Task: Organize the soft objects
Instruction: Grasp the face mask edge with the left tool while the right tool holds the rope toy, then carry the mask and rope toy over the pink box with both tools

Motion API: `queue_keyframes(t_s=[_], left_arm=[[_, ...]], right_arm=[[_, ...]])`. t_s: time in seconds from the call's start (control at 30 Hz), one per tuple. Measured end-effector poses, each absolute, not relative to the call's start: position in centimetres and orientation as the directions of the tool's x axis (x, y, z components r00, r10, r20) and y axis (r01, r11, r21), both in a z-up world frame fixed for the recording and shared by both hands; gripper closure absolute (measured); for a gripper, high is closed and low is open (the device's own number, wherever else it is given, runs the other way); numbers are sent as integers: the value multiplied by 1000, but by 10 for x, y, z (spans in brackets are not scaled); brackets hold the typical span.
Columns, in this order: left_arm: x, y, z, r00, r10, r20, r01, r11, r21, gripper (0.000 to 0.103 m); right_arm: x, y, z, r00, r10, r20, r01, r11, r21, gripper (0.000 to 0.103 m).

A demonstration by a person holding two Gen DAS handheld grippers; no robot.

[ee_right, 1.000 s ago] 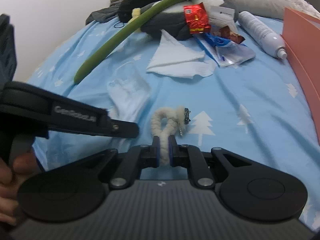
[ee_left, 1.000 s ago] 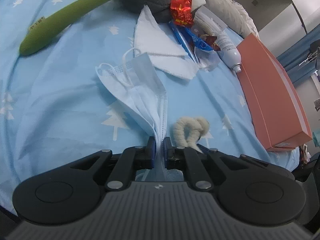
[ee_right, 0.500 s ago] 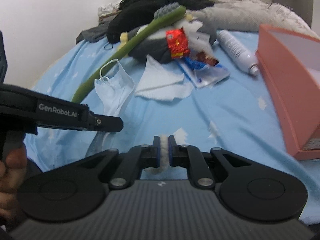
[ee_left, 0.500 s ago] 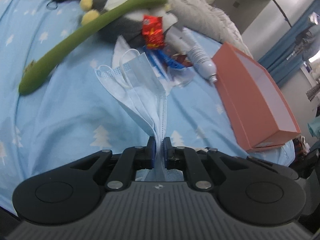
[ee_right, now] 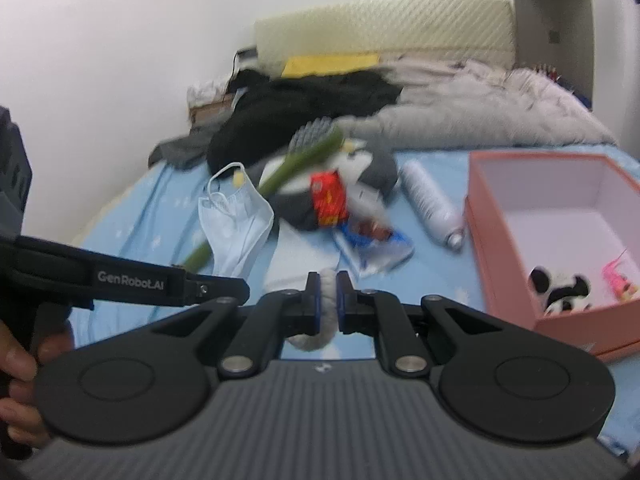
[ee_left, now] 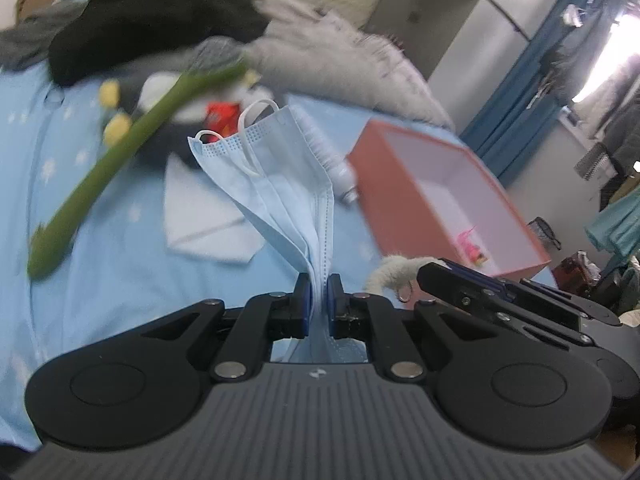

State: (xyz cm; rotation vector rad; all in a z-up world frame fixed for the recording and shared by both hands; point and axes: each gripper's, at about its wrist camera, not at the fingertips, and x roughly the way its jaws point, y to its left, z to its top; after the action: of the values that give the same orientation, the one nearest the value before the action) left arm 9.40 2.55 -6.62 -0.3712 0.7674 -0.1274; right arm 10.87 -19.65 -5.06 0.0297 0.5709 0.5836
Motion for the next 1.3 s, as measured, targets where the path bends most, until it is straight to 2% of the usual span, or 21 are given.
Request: queue_keyframes(t_s=[0.43,0.67,0.77,1.0,1.3], left_arm=[[145,-48,7,746,-353,-565,168,920,-353,93],[199,-100,31,710,-423,-562,266,901,-342,93],[226,-122,34,685,-437,-583,297,898,-325,93],[293,-175,21,604,-464,-648,355,884,-303,93],[376,-223,-29,464,-450,-764,355,884,-305,93]], right_arm=[[133,-252,22,817,450,-360,-435,891,128,92],[168,-299,43,863,370,-343,-344,929,137,92],[189,-318,45,871,320,-373,-290,947,136,92],[247,-359,23,833,199,-517,-140,978,152,92],[303,-387,-34,709,156,-688,-64,986,157,92]])
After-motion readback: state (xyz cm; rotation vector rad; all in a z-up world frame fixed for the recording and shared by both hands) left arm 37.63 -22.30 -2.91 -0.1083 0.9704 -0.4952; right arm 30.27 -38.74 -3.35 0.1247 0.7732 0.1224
